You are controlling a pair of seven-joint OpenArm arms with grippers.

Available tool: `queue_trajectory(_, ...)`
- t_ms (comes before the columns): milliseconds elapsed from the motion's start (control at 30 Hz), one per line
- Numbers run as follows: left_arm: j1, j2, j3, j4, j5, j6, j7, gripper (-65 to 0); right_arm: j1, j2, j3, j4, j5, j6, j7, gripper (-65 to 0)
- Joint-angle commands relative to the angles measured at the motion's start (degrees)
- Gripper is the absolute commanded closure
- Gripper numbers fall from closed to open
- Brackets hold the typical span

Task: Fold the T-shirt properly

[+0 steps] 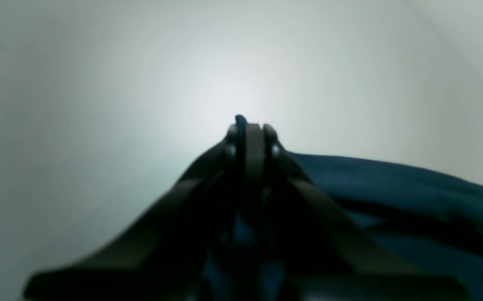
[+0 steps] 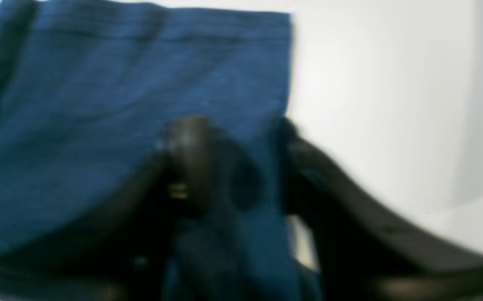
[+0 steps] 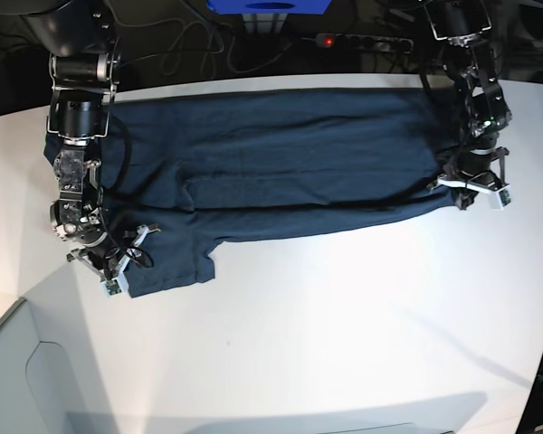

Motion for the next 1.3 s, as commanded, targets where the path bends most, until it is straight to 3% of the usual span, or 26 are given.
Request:
queue_trajectory(0,-0.55,-0.77,-0.23,0.75,-0.19,-0.03,-1.32,0.0,0.8,0.51,-0.03,0.28,-1.25,0.08,-1.62,-4.7)
queue_trajectory(33,-0.55,-0.77,-0.23,0.75,-0.19,-0.03,-1.32,0.0,0.8,0.43,-0.03,0.28,-1.34,0.08,-1.62,0.0)
queue_trajectory(200,-0.55,-0.77,-0.23,1.1,-0.19,-0.03,-1.32,0.0,0.89,0.34,0.23,2.13,-1.25,0.08,-1.27,0.0)
queue_trajectory(600,-1.69,-1.12,-0.23,2.95,-0.37,-0.21,-1.15,0.0,-12.47,0.43,0.41,33.16,-1.17,0.08,-1.71,-0.1)
queue_trajectory(800,-1.69,-1.12,-0.23,3.83,-0.28,-0.21,-1.06,0.0,-11.15,-0.01,0.32,31.31,-1.17,0.08,-2.94,-0.8)
queue_trajectory(867,-1.69,-1.12,-0.23,3.65,-0.28,-0.21,-1.06,0.0,-7.46,-0.45,0.32,27.97,-1.17,0.08,-7.69,-5.5)
queue_trajectory(933,-1.69,-1.12,-0.14,3.65,-0.28,-0.21,-1.06,0.0,-3.77,-0.72,0.32,24.1,-1.08,0.08,-10.41,-15.3)
queue_trajectory(1133,-1.69,-1.03,-0.14,3.3,-0.19,-0.21,-0.97,0.0,5.9,-2.21,1.55,8.46,-1.08,0.08,-10.41,-45.2)
queue_trajectory(1267,-1.69,-1.03,-0.14,3.21,-0.19,-0.21,-0.97,0.0,11.53,-3.53,7.79,-2.8,-1.08,0.08,-8.13,-49.3)
